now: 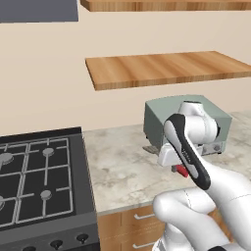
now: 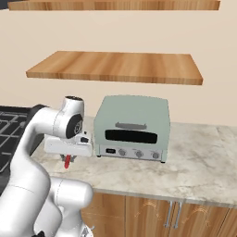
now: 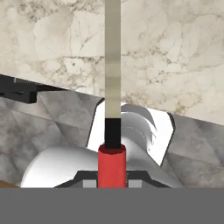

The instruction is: Put the carrot and lemon in the pot. Retrieve the spatula and lightly stir the vegetables in the pot.

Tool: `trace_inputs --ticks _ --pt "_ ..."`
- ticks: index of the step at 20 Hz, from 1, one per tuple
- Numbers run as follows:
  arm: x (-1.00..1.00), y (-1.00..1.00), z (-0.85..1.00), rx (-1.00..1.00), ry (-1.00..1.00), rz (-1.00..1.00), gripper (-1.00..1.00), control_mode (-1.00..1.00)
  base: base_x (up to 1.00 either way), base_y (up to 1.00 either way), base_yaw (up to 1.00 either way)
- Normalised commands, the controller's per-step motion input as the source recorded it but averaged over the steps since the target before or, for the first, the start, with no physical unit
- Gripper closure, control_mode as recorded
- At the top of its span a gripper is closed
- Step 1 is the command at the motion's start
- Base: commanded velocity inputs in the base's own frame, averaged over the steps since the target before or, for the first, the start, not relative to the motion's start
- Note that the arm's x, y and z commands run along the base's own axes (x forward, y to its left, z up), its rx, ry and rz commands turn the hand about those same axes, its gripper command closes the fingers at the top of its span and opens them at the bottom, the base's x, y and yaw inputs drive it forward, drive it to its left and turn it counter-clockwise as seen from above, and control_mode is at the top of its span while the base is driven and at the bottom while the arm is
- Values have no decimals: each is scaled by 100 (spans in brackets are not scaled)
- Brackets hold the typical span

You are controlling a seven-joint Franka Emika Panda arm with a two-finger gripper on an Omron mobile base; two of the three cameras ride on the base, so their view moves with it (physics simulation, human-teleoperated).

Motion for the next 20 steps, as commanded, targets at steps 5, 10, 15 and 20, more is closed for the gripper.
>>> trace_inputs --ticks 5,10,15,20 --pt "0 0 0 0 0 0 100 -100 0 0 0" --pt "-5 1 0 0 0 0 100 100 -32 0 0" --pt "0 0 0 0 0 0 100 100 -56 73 1" --pt "0 0 0 0 0 0 100 100 -1 86 1"
